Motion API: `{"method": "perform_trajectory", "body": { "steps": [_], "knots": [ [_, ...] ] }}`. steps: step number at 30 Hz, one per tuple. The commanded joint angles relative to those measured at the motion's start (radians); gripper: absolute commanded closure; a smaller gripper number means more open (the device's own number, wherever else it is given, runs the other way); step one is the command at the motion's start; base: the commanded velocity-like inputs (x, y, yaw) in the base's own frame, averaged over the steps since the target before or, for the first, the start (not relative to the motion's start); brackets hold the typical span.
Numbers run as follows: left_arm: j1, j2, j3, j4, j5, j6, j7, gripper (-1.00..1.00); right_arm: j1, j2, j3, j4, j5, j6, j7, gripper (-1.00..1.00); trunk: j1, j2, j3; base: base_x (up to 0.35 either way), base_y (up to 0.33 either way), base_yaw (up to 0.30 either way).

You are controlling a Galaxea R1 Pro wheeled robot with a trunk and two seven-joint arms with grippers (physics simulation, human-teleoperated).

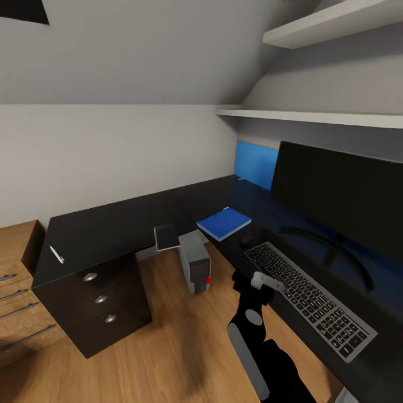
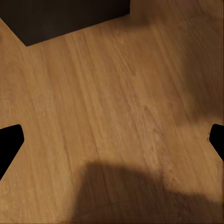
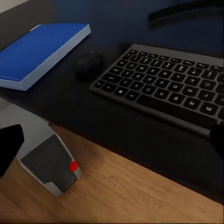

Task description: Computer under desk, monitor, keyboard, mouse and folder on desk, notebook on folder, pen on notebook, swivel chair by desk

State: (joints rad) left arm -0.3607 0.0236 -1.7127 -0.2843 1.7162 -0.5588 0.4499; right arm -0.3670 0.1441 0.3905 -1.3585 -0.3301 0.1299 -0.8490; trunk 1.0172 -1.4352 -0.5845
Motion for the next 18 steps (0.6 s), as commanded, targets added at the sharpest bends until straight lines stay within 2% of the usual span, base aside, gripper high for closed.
{"method": "perform_trajectory", "body": {
  "steps": [1,18],
  "knots": [
    [-0.001,0.001,-0.008,-0.004,0.003,-0.004,0.009,-1.0,-0.001,0.0,0.001,0.005,-0.002,0.009,-0.006,-1.0,0.0,-0.001,-0.001,0.0,0.0,-0.262],
    [-0.001,0.001,-0.008,-0.004,0.003,-0.004,0.009,-1.0,-0.005,-0.001,-0.011,0.085,-0.002,0.006,-0.004,-1.0,0.0,-0.001,-0.001,0.0,0.0,-0.241]
  ]
}}
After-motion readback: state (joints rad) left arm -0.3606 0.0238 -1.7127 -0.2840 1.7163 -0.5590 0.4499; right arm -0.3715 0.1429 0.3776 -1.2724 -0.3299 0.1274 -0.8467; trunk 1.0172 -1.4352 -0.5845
